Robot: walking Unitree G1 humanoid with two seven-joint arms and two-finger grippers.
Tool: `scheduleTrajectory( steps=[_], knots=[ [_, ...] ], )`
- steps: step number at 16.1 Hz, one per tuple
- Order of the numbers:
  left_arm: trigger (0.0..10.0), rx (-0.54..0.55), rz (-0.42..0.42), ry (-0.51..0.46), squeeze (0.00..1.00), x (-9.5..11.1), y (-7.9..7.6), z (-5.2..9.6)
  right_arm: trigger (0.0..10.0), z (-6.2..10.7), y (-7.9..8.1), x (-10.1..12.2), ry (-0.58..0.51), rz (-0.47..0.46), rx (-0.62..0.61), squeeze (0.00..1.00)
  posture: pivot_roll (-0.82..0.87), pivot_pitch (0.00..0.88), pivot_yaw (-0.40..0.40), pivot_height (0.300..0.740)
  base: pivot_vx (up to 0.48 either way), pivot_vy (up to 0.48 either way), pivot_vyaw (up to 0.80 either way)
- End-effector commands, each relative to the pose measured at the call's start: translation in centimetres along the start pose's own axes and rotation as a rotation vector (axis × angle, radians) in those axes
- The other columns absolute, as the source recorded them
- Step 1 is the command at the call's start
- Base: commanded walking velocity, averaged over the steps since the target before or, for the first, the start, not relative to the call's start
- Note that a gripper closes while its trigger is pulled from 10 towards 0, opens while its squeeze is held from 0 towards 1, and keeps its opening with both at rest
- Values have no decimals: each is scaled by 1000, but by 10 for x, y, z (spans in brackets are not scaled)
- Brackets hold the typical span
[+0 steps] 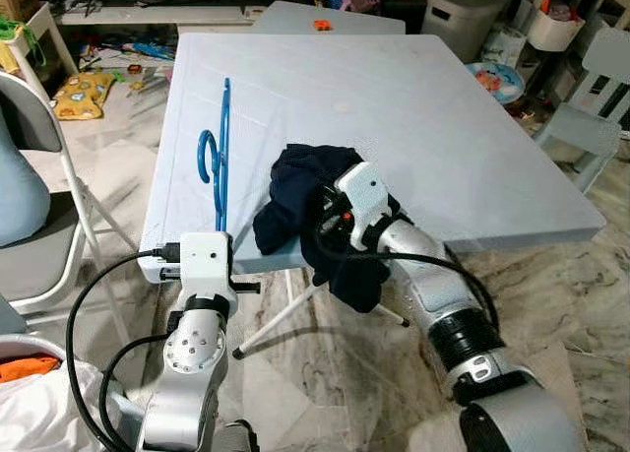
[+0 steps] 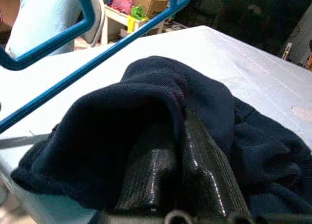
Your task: Hang hanger
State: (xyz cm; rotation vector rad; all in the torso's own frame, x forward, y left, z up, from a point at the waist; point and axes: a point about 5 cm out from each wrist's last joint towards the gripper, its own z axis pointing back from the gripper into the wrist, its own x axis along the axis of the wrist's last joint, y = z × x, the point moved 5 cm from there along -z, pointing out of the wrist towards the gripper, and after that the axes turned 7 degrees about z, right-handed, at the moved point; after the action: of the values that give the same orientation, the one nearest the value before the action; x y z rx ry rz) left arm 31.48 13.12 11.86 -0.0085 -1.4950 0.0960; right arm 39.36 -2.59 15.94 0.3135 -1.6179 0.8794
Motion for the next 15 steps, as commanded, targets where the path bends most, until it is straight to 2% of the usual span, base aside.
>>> scheduleTrajectory(
  steps=[1, 6, 10, 11, 12, 13, 15],
  knots=[
    [10000, -17, 4, 2, 0, 0, -7, -1, 10000, 1, 2, 2, -7, 21, 18, 1000, 146, 86, -67, 740, 0, 0, 0],
    [10000, -17, 15, 1, 0, 0, -7, -1, 10000, 5, 2, -4, 27, 66, 46, 1000, 145, 86, -69, 740, 0, 0, 0],
    [10000, -39, 32, -27, 0, 6, -11, -2, 10000, 7, -13, -1, 35, 90, 7, 1000, 144, 86, -69, 740, 0, 0, 0],
    [10000, -41, 32, -27, 0, 6, -11, -2, 10000, 9, -29, 4, 28, 38, -32, 1000, 142, 85, -68, 740, 0, 0, 0],
    [10000, -42, 33, -27, 0, 6, -11, -2, 10000, 9, -35, 6, 18, -14, -53, 1000, 141, 83, -70, 740, 0, 0, 0],
    [10000, -46, 34, -30, 0, 6, -12, -3, 10000, 6, -46, 11, 4, -115, -100, 1000, 140, 81, -71, 740, 0, 0, 0],
    [10000, -59, 36, -45, 0, 9, -15, -3, 10000, 0, -56, 15, 13, -148, -161, 910, 145, 78, -76, 740, 0, 0, 0]
  ],
)
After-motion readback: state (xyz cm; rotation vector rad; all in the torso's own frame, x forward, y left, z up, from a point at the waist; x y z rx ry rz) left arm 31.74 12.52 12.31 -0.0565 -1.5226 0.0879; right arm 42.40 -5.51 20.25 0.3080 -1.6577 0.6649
